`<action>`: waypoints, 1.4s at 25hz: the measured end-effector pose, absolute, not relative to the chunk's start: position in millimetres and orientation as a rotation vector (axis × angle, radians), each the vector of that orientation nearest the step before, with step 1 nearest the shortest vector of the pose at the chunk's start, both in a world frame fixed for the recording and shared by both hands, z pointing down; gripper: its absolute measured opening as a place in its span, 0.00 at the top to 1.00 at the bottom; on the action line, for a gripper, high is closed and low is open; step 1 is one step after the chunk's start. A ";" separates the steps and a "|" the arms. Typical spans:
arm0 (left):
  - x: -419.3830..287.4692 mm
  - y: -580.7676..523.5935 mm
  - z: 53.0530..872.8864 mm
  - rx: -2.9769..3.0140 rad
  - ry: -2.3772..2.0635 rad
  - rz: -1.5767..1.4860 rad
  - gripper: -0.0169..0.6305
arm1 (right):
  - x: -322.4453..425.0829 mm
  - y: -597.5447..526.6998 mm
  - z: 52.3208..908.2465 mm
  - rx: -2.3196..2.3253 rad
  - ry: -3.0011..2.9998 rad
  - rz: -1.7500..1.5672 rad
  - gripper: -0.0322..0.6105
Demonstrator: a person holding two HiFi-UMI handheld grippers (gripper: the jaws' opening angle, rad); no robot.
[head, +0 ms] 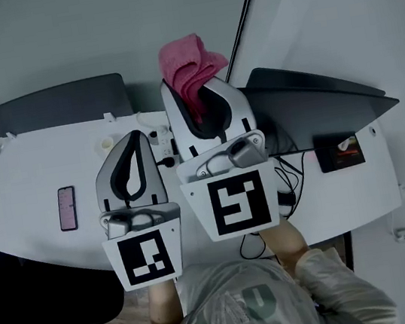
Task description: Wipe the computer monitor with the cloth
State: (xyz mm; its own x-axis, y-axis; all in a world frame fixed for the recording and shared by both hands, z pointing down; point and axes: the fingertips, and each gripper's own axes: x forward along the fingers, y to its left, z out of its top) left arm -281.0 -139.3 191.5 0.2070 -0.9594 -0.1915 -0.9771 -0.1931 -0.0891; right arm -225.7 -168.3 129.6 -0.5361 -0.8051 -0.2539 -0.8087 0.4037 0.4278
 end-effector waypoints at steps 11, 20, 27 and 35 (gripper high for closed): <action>-230.4 -146.1 190.0 -2.358 1.778 0.145 0.95 | -171.6 -173.2 134.6 -1.660 2.659 0.849 0.86; -109.3 -144.9 193.3 -2.427 1.712 0.105 0.95 | -64.4 -176.6 135.5 -1.698 2.667 0.832 0.86; -22.0 -144.3 194.3 -2.482 1.633 0.104 0.95 | 24.3 -179.2 135.3 -1.774 2.629 0.849 0.86; 71.2 -140.7 197.0 -2.555 1.507 0.187 0.95 | 121.6 -185.9 134.4 -1.905 2.567 0.927 0.86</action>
State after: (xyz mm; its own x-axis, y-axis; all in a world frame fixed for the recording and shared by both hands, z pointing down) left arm 71.2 -140.7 197.0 0.4816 -0.8550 -0.1925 -0.8761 -0.4752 -0.0814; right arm 121.6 -185.9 134.4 -0.3329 -0.9270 -0.1730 -0.8235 0.1964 0.5323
